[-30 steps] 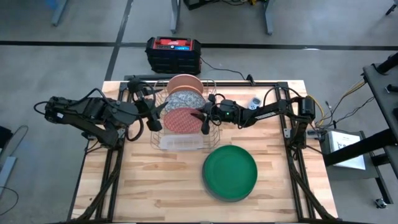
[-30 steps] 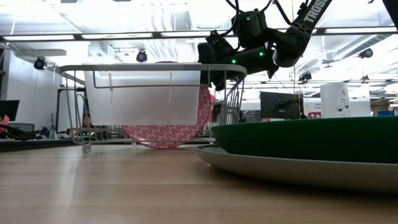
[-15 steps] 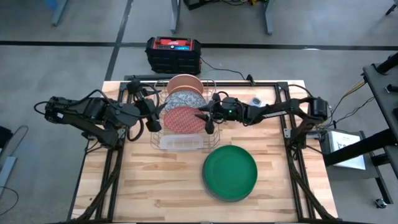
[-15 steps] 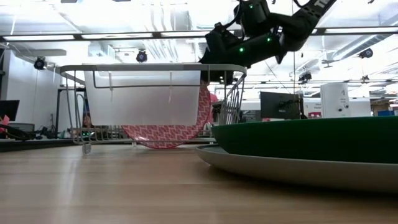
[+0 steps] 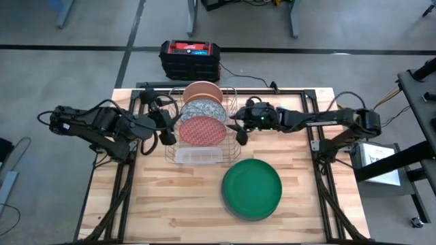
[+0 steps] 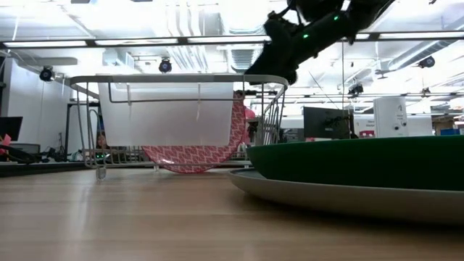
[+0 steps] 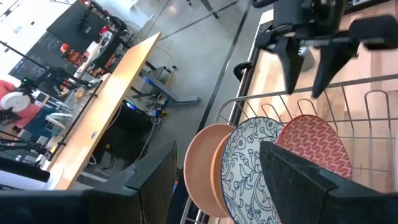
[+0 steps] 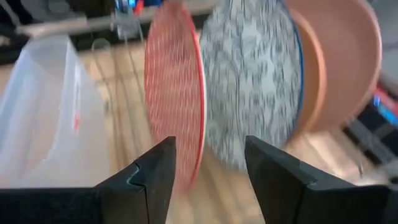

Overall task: Sort dishes
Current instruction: Put the green plate in the dish rack

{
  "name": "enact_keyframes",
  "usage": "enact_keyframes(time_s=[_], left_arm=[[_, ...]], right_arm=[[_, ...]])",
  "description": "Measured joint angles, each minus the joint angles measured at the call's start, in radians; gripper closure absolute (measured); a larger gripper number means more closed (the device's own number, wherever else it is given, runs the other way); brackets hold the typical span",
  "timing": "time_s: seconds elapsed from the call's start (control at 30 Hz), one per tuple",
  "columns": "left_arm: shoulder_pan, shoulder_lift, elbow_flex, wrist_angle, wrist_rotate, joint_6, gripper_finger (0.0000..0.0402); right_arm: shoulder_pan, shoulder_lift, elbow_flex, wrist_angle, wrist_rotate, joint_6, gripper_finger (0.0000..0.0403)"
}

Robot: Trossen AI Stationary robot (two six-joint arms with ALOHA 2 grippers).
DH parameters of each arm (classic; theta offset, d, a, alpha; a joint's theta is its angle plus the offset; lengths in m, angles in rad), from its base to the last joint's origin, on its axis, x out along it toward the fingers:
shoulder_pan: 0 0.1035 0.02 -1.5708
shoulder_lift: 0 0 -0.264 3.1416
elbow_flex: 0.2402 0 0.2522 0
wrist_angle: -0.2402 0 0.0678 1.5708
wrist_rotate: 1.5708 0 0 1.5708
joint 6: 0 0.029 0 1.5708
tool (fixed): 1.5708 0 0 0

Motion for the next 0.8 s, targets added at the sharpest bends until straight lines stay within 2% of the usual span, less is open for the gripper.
enact_keyframes(time_s=[0.2,0.3,0.43,0.6,0.8], left_arm=[[0.000,0.000,0.000,-0.034,0.003,0.000,0.0183],[0.000,-0.001,0.000,-0.050,0.064,0.000,0.0183],[0.000,-0.001,-0.015,-0.059,0.130,0.002,0.0183],[0.000,-0.002,-0.061,-0.072,0.131,-0.004,0.0183],[0.000,-0.003,-0.128,-0.071,0.131,-0.035,0.0183]], right_arm=[[0.009,-0.128,-0.006,-0.354,-0.003,0.099,0.0230],[0.032,-0.174,-0.032,-0.447,-0.006,0.126,0.0234],[0.081,-0.208,-0.086,-0.489,-0.040,0.141,0.0235],[0.150,-0.200,-0.129,-0.508,-0.162,0.167,0.0229],[0.226,-0.170,-0.165,-0.526,-0.147,0.212,0.0228]])
